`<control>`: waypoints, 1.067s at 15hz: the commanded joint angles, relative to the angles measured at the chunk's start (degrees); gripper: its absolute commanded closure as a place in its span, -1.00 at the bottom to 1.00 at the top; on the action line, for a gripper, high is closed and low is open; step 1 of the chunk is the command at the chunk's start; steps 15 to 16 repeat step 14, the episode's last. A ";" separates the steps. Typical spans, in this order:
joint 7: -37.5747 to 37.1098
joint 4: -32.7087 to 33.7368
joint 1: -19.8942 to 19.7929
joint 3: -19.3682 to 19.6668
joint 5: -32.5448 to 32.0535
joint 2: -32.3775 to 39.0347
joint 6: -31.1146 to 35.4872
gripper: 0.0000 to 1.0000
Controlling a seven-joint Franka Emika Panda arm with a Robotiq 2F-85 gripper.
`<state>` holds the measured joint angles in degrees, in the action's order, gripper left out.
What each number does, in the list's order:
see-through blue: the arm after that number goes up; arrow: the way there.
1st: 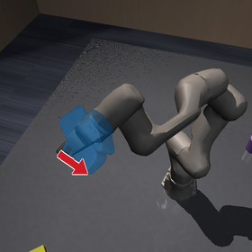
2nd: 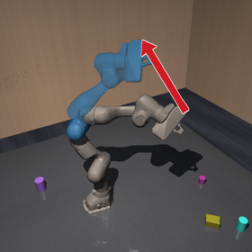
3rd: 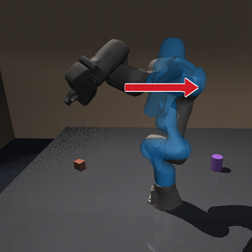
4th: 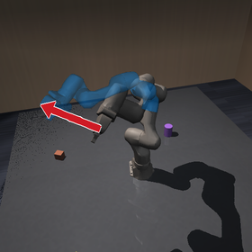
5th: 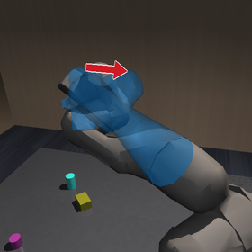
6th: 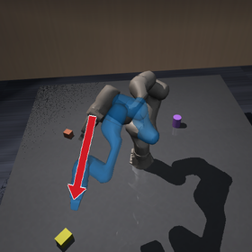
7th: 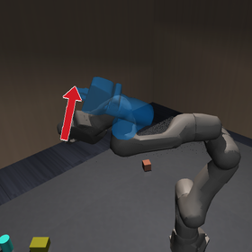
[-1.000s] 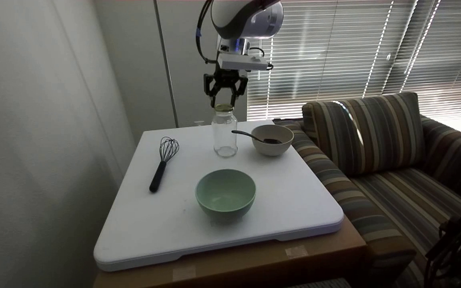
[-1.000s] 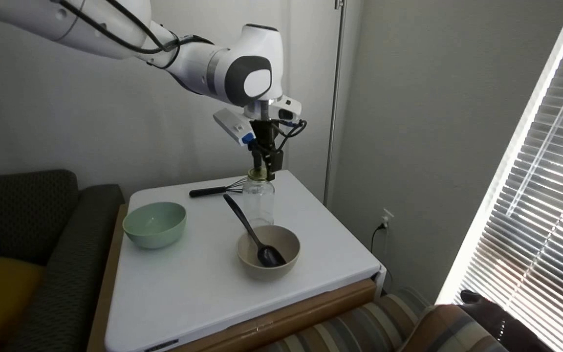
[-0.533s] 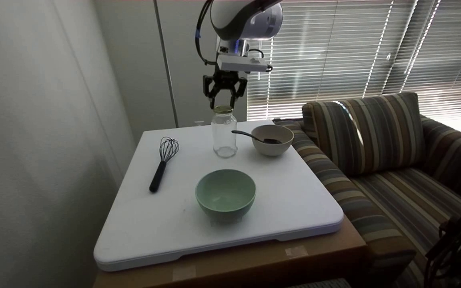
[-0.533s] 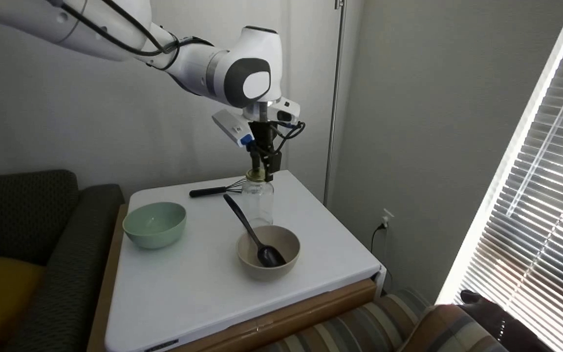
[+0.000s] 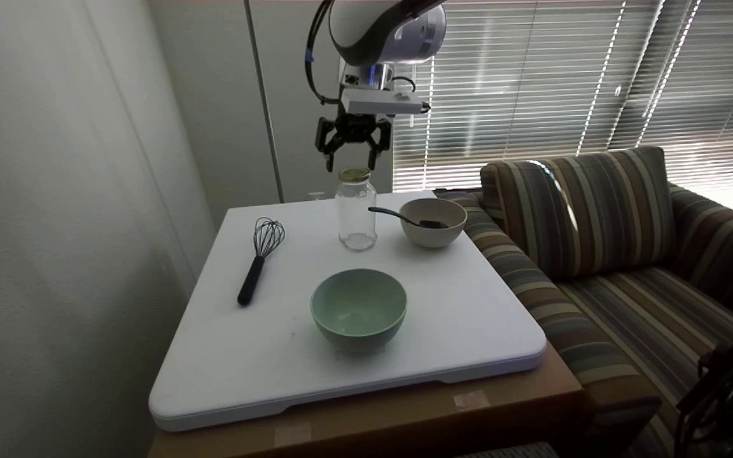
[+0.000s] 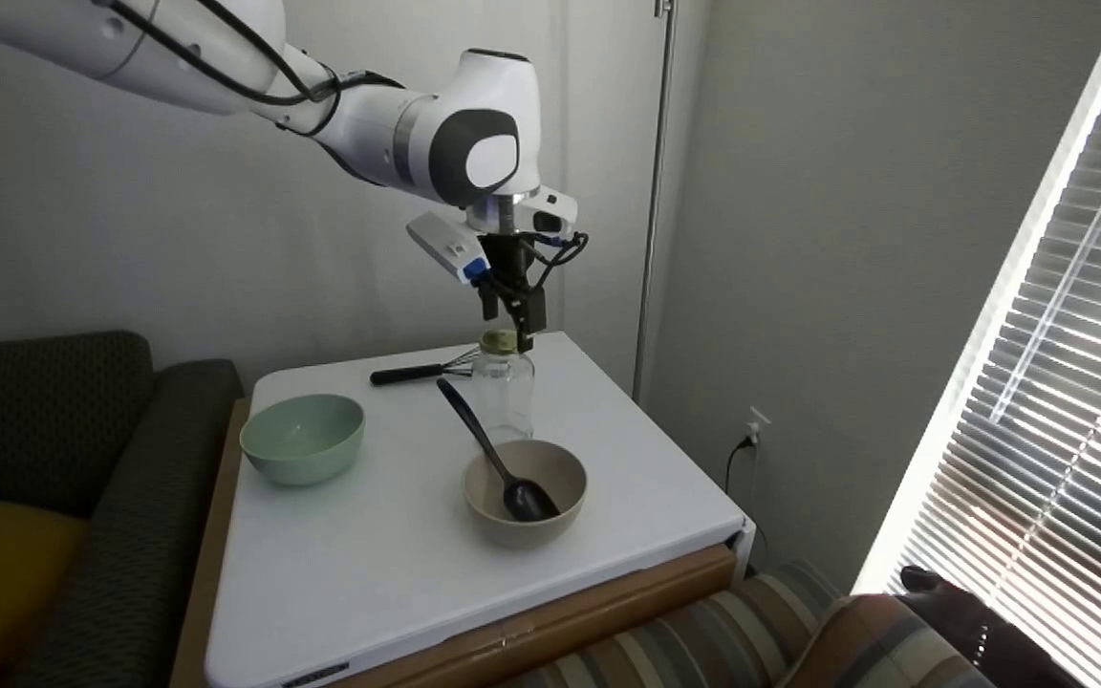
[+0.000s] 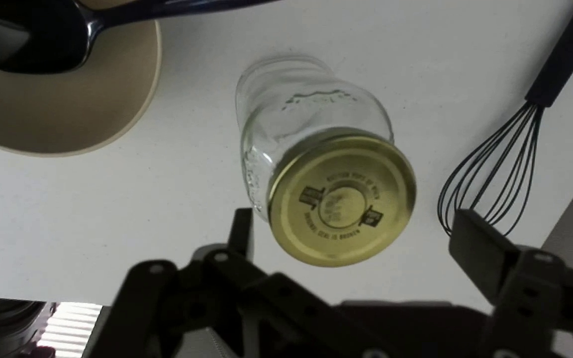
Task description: Put the lid on the clear jar
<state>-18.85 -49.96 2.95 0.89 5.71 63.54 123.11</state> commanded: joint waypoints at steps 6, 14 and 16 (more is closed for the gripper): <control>0.31 -17.45 4.01 1.58 -4.73 -17.33 -0.09 -1.00; 2.79 -22.32 4.89 -0.99 -4.18 -24.71 -0.26 -1.00; 2.79 -22.32 4.89 -0.99 -4.18 -24.71 -0.26 -1.00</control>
